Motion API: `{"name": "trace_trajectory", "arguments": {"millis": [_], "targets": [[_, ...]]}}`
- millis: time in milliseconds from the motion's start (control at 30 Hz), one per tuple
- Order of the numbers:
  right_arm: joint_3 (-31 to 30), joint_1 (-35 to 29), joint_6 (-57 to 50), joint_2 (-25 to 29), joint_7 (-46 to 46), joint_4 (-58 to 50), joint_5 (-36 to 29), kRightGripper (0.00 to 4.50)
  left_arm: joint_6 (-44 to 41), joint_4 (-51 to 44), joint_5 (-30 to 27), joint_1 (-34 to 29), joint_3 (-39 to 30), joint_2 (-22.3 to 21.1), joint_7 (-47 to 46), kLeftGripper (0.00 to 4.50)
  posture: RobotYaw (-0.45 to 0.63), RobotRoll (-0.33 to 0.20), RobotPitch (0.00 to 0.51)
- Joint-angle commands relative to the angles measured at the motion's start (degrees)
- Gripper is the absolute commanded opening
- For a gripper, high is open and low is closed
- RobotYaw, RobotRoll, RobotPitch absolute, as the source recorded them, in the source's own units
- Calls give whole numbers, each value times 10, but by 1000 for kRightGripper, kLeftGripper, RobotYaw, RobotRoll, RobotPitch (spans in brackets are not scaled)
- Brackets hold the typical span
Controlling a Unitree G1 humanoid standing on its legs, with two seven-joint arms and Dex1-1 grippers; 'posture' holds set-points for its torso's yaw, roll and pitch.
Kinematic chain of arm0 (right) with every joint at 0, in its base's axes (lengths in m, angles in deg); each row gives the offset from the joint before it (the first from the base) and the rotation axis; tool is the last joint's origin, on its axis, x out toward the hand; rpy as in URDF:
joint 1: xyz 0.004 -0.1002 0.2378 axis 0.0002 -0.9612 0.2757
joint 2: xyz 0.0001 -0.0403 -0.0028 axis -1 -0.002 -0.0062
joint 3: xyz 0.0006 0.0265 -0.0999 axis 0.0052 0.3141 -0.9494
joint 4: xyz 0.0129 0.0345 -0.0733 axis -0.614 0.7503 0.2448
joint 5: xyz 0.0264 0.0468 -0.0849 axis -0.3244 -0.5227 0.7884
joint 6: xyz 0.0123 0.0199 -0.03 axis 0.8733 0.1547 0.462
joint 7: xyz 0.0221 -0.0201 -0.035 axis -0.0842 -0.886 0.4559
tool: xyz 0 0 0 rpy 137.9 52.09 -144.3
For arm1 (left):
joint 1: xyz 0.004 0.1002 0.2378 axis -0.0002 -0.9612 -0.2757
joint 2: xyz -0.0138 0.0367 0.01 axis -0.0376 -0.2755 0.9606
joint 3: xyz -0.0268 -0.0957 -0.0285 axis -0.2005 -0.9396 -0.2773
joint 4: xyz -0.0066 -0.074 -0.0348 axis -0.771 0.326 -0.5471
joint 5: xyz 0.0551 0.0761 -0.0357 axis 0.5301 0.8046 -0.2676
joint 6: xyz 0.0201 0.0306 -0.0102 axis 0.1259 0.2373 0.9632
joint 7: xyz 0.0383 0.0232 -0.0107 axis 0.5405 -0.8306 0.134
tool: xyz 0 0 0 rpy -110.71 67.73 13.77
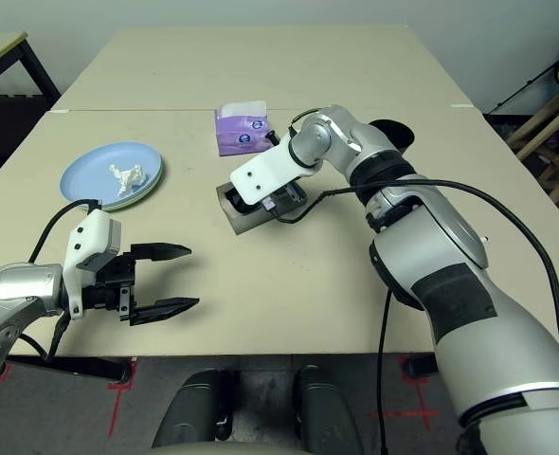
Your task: Organize and tidy the items on the table.
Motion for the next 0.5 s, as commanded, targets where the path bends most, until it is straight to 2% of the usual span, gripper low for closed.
{"name": "trace_trajectory", "arguments": {"millis": [33, 500], "targets": [[-2, 10, 5, -6, 11, 7, 5, 466, -5, -19, -4, -11, -6, -3, -3, 4500, 162, 0, 107], [-5, 5, 16, -20, 29, 17, 16, 466, -19, -48, -15, -37, -17, -4, -21, 4500, 194, 0, 128]]}}
